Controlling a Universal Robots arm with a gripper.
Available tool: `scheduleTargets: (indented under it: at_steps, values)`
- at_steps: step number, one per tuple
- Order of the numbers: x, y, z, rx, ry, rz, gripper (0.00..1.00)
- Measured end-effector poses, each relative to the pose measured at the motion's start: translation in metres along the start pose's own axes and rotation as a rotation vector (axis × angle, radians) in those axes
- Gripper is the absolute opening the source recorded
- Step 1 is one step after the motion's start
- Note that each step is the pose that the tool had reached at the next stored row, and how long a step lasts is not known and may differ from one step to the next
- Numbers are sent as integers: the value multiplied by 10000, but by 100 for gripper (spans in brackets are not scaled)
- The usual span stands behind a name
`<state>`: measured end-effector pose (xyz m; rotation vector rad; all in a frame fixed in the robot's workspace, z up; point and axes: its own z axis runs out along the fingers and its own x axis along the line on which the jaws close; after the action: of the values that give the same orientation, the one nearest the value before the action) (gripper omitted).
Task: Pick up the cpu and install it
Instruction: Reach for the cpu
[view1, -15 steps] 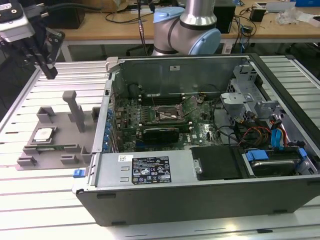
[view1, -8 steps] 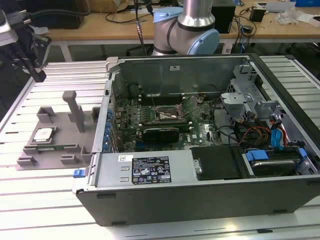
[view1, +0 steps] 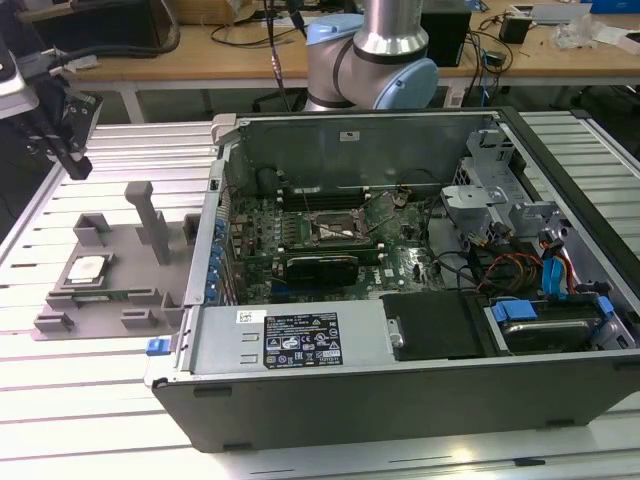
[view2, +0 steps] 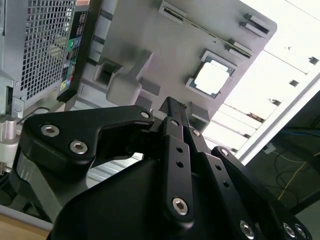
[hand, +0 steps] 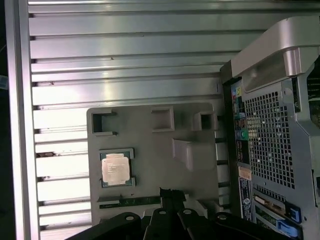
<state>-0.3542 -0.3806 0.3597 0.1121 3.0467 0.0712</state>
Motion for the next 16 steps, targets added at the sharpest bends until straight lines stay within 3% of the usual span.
scheduleTargets:
  at_steps: [4, 8, 10, 13, 16]
  values:
    - [11, -1, 15, 0, -1, -1, 11]
    - [12, -1, 28, 35, 524, 24, 11]
    - [13, -2, 31, 41, 594, 26, 11]
    - [13, -2, 33, 41, 605, 27, 11]
    - [83, -10, 130, 42, 605, 27, 11]
